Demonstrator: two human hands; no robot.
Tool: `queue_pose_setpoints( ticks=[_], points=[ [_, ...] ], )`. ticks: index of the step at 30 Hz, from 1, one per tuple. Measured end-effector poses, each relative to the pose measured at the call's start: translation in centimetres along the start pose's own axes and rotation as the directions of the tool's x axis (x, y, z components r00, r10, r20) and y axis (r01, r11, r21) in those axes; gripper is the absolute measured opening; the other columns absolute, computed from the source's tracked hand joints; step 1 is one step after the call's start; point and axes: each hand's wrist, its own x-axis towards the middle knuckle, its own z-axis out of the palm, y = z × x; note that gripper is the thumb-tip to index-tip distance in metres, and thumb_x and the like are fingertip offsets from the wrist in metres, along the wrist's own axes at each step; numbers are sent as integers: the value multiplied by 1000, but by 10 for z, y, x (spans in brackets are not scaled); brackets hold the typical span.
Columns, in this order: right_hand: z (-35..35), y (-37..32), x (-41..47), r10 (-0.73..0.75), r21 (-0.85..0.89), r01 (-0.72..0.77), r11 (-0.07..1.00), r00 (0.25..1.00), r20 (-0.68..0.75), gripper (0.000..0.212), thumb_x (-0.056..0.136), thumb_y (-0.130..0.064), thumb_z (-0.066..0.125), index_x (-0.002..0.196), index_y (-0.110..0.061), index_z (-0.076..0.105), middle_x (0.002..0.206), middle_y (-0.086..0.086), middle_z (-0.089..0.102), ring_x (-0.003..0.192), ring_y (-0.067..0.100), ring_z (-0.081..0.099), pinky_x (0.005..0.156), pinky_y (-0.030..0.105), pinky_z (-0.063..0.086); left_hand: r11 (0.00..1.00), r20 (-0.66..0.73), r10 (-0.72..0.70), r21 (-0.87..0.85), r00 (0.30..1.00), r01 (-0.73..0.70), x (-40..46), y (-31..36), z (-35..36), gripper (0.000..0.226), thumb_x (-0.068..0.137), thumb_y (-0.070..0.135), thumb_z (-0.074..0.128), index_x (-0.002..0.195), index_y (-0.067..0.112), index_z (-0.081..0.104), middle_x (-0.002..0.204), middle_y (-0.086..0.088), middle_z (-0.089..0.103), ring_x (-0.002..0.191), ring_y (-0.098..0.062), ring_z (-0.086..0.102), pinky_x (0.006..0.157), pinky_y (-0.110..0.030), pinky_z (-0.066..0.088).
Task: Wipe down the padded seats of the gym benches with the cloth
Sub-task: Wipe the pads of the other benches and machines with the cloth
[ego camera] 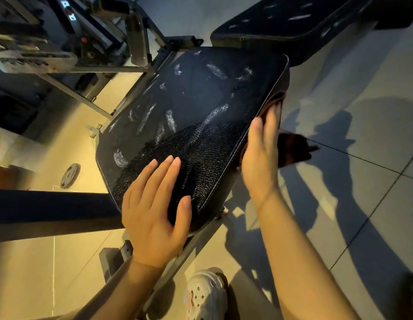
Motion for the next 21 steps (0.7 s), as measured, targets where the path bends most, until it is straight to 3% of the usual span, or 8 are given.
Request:
queue_pose_setpoints(
  ticks=[4,8,12,15,18,21],
  points=[
    [15,-1,-61,13,-62,-11,998,999,44,66,98,-40,25,154,-13,4,163,-3,0,146,-1,-2,116,11,-2,1000,-11,-7,-24,1000,7,0,2,0,48,97,39,35,136,15,49,137,-1,54,133,-25,47,110,-38,34],
    [17,-10,-40,15,-65,-15,998,1000,10,67,99,-41,23,154,-12,1,163,-1,-5,145,-1,-5,110,5,-8,1000,-22,6,-22,1000,-6,0,2,0,46,97,37,35,135,15,49,135,-1,55,131,-25,48,110,-34,32],
    [6,-16,41,21,-57,-25,998,998,-60,58,107,-27,28,153,-1,5,163,12,-3,150,17,-1,116,19,-5,1000,-28,15,-19,1000,-16,1,3,0,45,93,33,39,132,13,51,132,-3,56,129,-27,50,110,-33,31],
    [-1,-17,82,42,-67,-48,997,996,-83,58,107,-28,27,153,1,5,163,14,0,151,20,0,119,26,-3,1000,-13,17,-15,1000,-17,0,1,1,46,96,36,36,133,13,51,133,-2,57,130,-26,49,110,-33,31],
    [1,-15,67,0,-59,-5,998,997,-82,64,104,-32,28,153,1,6,163,14,1,151,19,2,122,32,0,1000,-15,16,-20,1000,-16,-1,1,1,47,99,40,32,133,15,51,134,0,55,131,-25,48,110,-32,31],
    [7,-14,21,-40,-101,36,994,998,-47,66,102,-32,31,153,-1,5,163,13,2,150,17,3,121,26,-1,1000,-8,15,-19,1000,-15,0,1,1,47,99,40,31,133,14,52,134,1,55,130,-25,48,109,-31,31]
  ],
)
